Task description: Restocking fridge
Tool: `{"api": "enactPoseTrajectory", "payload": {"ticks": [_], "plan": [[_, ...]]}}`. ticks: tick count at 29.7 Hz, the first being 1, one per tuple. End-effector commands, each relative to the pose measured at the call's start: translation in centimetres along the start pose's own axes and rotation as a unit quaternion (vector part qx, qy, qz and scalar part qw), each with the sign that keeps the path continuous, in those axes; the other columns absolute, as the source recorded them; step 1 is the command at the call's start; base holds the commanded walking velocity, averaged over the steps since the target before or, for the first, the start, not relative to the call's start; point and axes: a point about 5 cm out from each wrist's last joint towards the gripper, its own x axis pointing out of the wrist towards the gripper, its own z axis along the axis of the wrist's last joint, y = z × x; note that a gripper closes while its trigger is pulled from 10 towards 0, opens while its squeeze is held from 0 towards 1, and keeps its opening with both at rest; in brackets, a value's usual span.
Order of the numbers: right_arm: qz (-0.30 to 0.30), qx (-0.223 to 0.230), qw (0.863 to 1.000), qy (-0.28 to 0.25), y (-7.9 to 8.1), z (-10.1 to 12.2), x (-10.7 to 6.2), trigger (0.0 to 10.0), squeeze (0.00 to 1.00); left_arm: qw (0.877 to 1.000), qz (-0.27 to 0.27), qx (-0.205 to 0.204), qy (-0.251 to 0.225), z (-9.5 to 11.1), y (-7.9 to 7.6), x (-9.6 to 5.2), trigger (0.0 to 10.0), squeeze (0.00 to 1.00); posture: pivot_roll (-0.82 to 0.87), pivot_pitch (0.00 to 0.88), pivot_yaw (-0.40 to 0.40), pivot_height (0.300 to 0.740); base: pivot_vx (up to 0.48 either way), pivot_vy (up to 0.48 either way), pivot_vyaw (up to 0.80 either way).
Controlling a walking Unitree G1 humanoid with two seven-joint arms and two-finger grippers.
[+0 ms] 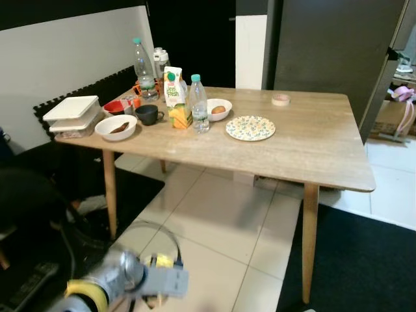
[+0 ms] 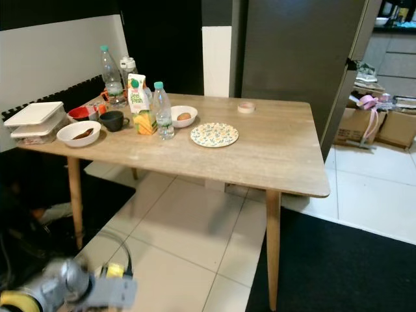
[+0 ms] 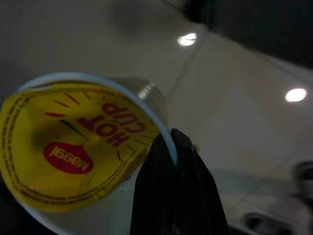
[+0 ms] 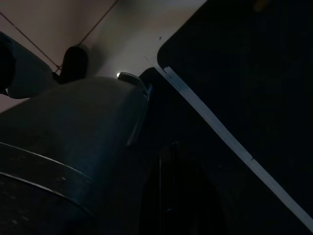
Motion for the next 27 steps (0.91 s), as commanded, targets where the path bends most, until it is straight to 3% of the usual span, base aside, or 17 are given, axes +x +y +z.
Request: {"api": "enactPoseTrajectory", "payload": {"ticks": [1, 2, 3, 4, 6, 9, 10, 12, 14, 15, 17, 20, 22, 23, 24, 26, 27], "plan": [[0.004, -0.005, 1.0, 0.022, 0.2, -1.2, -0.1, 10.0, 0.0, 0.999, 0.017, -0.036, 0.016, -1.2, -0.6, 0.5, 10.0, 0.0, -0.09, 0.0, 0.052, 0.74, 0.0, 0.0, 0.0], [0.004, -0.005, 1.0, 0.022, 0.2, -1.2, -0.1, 10.0, 0.0, 0.997, 0.024, -0.064, 0.017, -1.6, -1.2, 1.0, 10.0, 0.0, -0.09, 0.0, 0.052, 0.74, 0.0, 0.0, 0.0], [0.004, -0.005, 1.0, 0.022, 0.2, -1.2, -0.1, 10.0, 0.0, 0.997, 0.024, -0.064, 0.017, -1.6, -1.2, 1.0, 10.0, 0.0, -0.09, 0.0, 0.052, 0.74, 0.0, 0.0, 0.0], [0.003, -0.007, 1.0, 0.024, 0.0, -1.5, -0.1, 10.0, 0.0, 0.987, 0.034, -0.154, 0.015, -2.8, -2.9, 2.1, 10.0, 0.0, -0.09, 0.0, 0.051, 0.74, 0.0, 0.0, 0.0], [0.002, -0.01, 1.0, 0.026, -0.1, -1.7, -0.2, 10.0, 0.0, 0.975, 0.041, -0.218, 0.014, -3.4, -4.4, 2.8, 10.0, 0.0, -0.09, 0.0, 0.048, 0.74, 0.0, 0.0, 0.0], [0.001, -0.01, 1.0, 0.027, -0.1, -1.8, -0.2, 10.0, 0.0, 0.971, 0.044, -0.236, 0.014, -3.5, -4.9, 3.1, 10.0, 0.0, -0.09, 0.0, 0.048, 0.74, 0.0, 0.0, 0.0], [-0.001, -0.012, 1.0, 0.028, -0.1, -1.9, -0.2, 10.0, 0.0, 0.954, 0.053, -0.296, 0.001, -3.6, -5.5, 3.5, 10.0, 0.0, -0.09, 0.0, 0.048, 0.74, 0.0, 0.0, 0.0], [-0.004, -0.014, 0.999, 0.031, -0.3, -2.2, -0.3, 10.0, 0.0, 0.902, 0.076, -0.425, -0.012, -4.1, -7.3, 4.3, 10.0, 0.0, -0.09, 0.0, 0.048, 0.74, 0.0, 0.0, 0.0], [-0.008, -0.019, 0.999, 0.036, -0.4, -2.6, -0.4, 10.0, 0.0, 0.859, 0.091, -0.503, 0.014, -5.0, -10.1, 5.2, 10.0, 0.0, -0.1, 0.0, 0.049, 0.74, 0.0, 0.0, 0.0], [-0.008, -0.019, 0.999, 0.036, -0.4, -2.6, -0.4, 10.0, 0.0, 0.859, 0.091, -0.503, 0.014, -5.0, -10.1, 5.2, 10.0, 0.0, -0.1, 0.0, 0.049, 0.74, 0.0, 0.0, 0.0], [-0.013, -0.023, 0.999, 0.04, -0.6, -2.9, -0.5, 10.0, 0.0, 0.84, 0.093, -0.534, 0.038, -5.5, -12.1, 5.6, 10.0, 0.0, -0.1, 0.0, 0.044, 0.74, 0.0, 0.0, 0.0], [-0.015, -0.023, 0.999, 0.042, -0.7, -3.1, -0.5, 10.0, 0.0, 0.833, 0.097, -0.542, 0.045, -5.6, -12.7, 5.8, 10.0, 0.0, -0.1, 0.0, 0.043, 0.74, 0.0, 0.0, 0.0], [-0.013, -0.021, 0.999, 0.038, -0.5, -2.7, -0.4, 10.0, 0.0, 0.812, 0.105, -0.572, 0.046, -5.6, -13.3, 6.0, 10.0, 0.0, -0.09, 0.0, 0.035, 0.74, 0.0, 0.0, 0.0], [-0.013, -0.021, 0.999, 0.038, -0.5, -2.7, -0.4, 10.0, 0.0, 0.812, 0.105, -0.572, 0.046, -5.6, -13.3, 6.0, 10.0, 0.0, -0.09, 0.0, 0.035, 0.74, 0.0, 0.0, 0.0], [-0.013, -0.022, 0.999, 0.036, -0.4, -2.3, -0.3, 10.0, 0.0, 0.775, 0.13, -0.617, 0.036, -5.6, -13.3, 6.0, 10.0, 0.0, -0.09, 0.0, 0.03, 0.74, 0.0, 0.0, 0.0], [-0.013, -0.022, 0.999, 0.036, -0.4, -2.3, -0.3, 10.0, 0.0, 0.775, 0.13, -0.617, 0.036, -5.6, -13.3, 6.0, 10.0, 0.0, -0.09, 0.0, 0.03, 0.74, 0.0, 0.0, 0.0], [-0.014, -0.024, 0.999, 0.036, -0.4, -2.3, -0.3, 10.0, 0.0, 0.762, 0.141, -0.631, 0.034, -5.6, -13.3, 6.0, 10.0, 0.0, -0.09, 0.0, 0.029, 0.74, 0.0, 0.0, 0.0]]}}
